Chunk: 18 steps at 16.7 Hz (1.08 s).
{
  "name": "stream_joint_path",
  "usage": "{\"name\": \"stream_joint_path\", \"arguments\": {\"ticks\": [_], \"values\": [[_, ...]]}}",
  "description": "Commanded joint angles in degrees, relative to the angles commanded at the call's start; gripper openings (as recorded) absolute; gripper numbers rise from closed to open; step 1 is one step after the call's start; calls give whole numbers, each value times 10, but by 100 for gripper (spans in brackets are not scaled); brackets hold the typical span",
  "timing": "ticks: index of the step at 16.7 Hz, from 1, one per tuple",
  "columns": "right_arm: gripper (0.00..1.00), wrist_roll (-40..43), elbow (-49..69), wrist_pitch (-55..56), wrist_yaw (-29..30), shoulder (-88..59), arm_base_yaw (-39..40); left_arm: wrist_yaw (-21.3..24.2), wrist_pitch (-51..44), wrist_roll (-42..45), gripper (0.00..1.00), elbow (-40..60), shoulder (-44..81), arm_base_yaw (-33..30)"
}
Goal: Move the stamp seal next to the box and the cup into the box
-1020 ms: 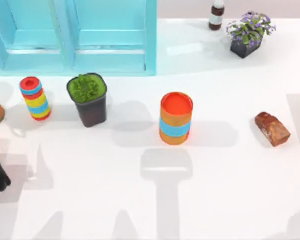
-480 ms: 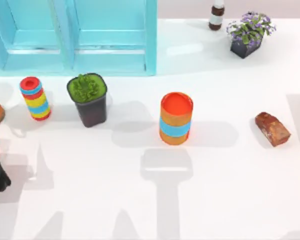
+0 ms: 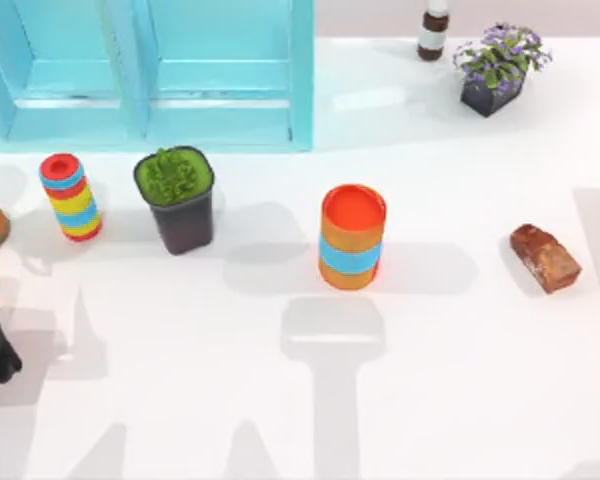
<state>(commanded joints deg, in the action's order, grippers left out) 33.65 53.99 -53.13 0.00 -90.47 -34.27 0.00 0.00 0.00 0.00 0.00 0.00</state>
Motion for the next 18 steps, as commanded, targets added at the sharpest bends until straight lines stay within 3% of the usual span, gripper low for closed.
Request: {"name": "stream_joint_path", "arguments": {"ticks": [7,18], "values": [[98,0,0,0,0,0,0,0,0,0,100,0,0,0],[100,3,6,0,-2,-1,-6,0,0,0,100,0,0,0]]}}
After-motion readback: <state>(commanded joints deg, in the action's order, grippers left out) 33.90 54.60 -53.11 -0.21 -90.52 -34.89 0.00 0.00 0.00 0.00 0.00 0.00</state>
